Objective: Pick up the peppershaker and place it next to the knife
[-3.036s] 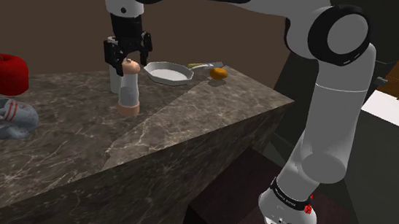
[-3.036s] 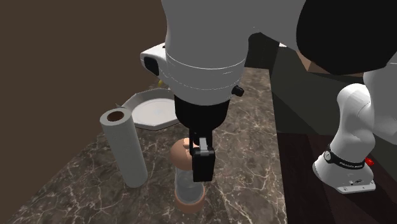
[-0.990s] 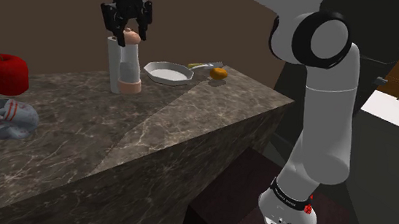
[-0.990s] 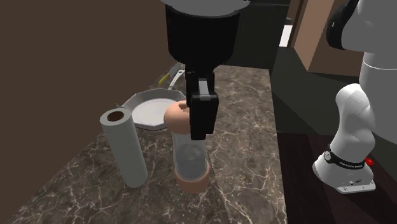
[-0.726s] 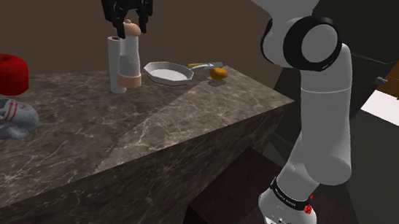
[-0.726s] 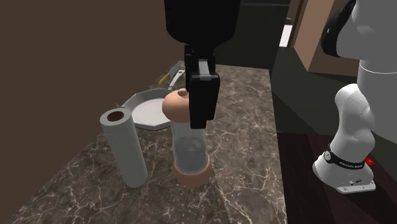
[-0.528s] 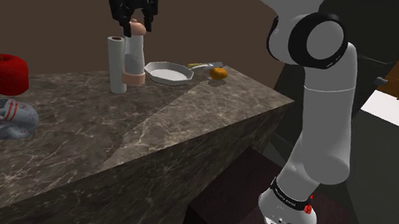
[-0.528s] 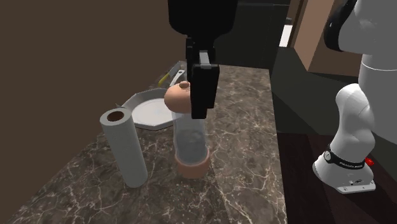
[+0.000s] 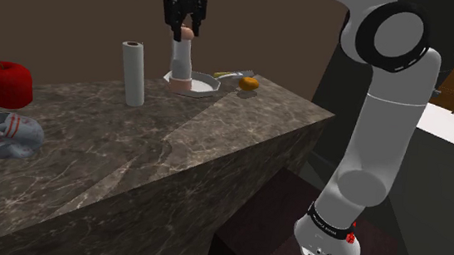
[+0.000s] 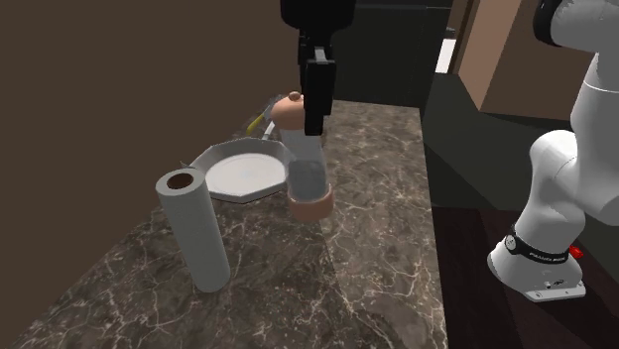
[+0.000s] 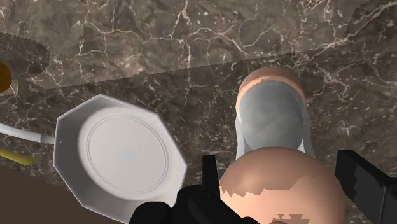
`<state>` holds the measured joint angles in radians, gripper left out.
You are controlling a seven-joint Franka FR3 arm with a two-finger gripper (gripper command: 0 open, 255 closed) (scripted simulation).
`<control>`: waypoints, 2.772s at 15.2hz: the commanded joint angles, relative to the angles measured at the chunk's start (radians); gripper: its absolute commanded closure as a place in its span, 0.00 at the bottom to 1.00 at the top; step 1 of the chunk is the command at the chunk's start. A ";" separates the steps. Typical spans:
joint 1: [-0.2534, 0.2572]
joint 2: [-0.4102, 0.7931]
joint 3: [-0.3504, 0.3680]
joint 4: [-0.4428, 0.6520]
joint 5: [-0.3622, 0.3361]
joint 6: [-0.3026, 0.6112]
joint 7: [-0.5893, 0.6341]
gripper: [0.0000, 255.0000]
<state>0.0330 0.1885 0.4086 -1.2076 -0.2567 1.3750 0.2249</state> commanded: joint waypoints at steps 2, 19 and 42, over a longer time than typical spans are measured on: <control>-0.060 -0.053 -0.031 -0.069 0.027 0.036 -0.078 1.00; -0.302 -0.118 -0.222 -0.160 0.084 0.141 -0.487 1.00; -0.448 -0.044 -0.327 -0.237 0.109 0.328 -0.712 1.00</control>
<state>-0.4162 0.1528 0.0802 -1.4188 -0.1476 1.6850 -0.4917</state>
